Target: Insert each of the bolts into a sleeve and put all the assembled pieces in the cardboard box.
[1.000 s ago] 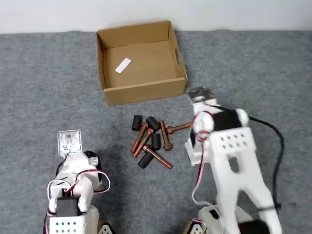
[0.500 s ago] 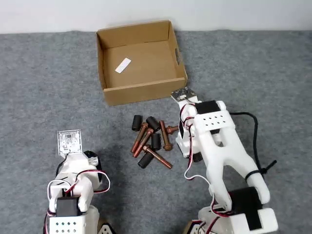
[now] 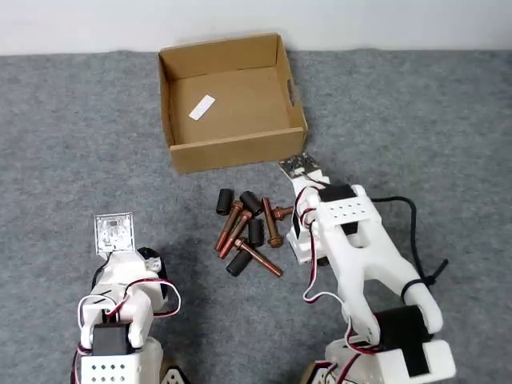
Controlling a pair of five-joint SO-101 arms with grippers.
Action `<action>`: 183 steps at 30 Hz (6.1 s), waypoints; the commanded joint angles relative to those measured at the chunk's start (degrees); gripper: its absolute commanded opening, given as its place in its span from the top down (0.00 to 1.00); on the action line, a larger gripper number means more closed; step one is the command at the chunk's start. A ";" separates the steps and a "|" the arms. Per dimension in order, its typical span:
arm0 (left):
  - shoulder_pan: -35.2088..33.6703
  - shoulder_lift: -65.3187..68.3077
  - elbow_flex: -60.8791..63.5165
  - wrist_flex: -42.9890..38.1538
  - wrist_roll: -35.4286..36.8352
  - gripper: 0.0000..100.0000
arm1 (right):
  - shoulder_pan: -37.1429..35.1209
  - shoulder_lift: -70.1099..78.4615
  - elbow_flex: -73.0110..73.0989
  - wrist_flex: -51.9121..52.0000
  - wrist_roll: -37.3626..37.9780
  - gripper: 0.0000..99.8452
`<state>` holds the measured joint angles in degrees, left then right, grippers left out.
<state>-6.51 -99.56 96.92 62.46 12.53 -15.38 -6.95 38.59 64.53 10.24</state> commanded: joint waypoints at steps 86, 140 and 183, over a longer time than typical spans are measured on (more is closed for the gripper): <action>20.31 86.15 -82.07 21.01 -26.90 0.99 | 27.74 -25.98 -21.27 37.32 4.22 0.99; 20.75 142.77 -119.08 22.86 -23.65 0.99 | 27.82 -26.33 -21.71 37.67 4.13 0.99; 24.88 40.18 -58.07 14.24 7.03 1.00 | 16.31 -76.53 6.77 23.43 -12.04 0.99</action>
<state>18.55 -54.29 36.97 79.16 16.31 6.15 -81.23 43.78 91.25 2.86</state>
